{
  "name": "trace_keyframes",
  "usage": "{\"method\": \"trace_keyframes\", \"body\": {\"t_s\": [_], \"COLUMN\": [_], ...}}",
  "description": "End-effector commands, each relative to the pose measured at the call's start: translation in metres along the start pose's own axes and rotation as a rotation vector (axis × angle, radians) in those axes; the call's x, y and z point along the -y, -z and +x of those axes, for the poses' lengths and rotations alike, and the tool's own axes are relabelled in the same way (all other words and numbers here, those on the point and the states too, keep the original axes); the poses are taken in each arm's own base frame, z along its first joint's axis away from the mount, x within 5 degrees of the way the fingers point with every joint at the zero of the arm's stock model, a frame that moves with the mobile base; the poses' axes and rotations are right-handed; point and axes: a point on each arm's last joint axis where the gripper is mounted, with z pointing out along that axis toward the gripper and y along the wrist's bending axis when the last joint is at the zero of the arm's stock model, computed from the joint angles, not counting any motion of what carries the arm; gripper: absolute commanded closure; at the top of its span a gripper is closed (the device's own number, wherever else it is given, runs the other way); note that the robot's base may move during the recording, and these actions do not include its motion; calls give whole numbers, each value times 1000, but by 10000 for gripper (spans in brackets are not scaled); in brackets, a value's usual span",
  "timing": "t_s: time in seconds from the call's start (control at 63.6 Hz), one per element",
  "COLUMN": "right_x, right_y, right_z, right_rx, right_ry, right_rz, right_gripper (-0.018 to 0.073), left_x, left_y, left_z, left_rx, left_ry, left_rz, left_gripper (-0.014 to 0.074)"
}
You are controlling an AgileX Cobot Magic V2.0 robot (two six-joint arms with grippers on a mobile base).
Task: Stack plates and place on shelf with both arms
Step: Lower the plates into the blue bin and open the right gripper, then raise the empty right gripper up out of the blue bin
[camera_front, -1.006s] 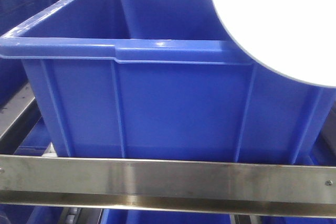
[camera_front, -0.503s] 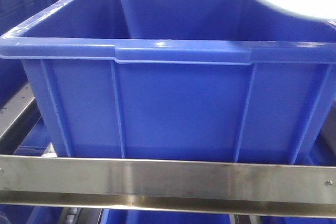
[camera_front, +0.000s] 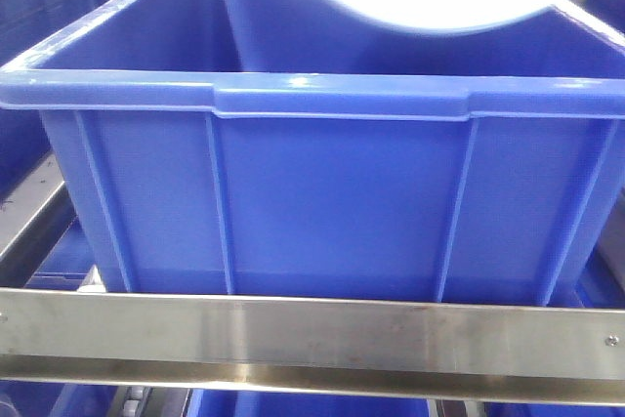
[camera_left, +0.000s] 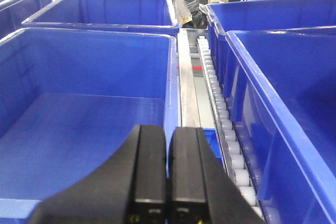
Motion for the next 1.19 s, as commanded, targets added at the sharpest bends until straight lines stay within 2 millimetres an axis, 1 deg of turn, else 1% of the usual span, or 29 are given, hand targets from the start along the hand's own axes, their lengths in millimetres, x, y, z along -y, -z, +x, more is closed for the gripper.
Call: {"method": "trace_keyframes", "body": {"t_s": [0.0, 0.11, 0.157, 0.283, 0.409, 0.534, 0.723, 0.88, 1.178], "right_x": [-10, -13, -13, -13, -14, -13, -13, -13, -13], "right_y": [-20, -50, -65, -88, -103, -108, -109, -109, -109], "right_z": [-25, -20, -15, -11, -6, -2, -1, 3, 4], "right_rx": [154, 139, 113, 90, 69, 58, 54, 12, 6], "right_ry": [14, 16, 17, 19, 20, 20, 20, 21, 21], "right_rz": [-33, -33, -30, -27, -24, -22, -22, -22, -22], "right_gripper": [510, 510, 510, 492, 433, 368, 294, 195, 192], "left_x": [-2, -2, -2, -2, -2, -2, -2, -2, -2], "left_y": [1, 1, 1, 1, 1, 1, 1, 1, 1], "left_z": [-19, -19, -19, -19, -19, -19, -19, -19, -19], "left_rx": [112, 112, 112, 112, 112, 112, 112, 112, 112], "left_ry": [14, 14, 14, 14, 14, 14, 14, 14, 14], "left_rz": [-18, -18, -18, -18, -18, -18, -18, -18, -18], "left_gripper": [516, 516, 516, 516, 516, 516, 516, 516, 516]}}
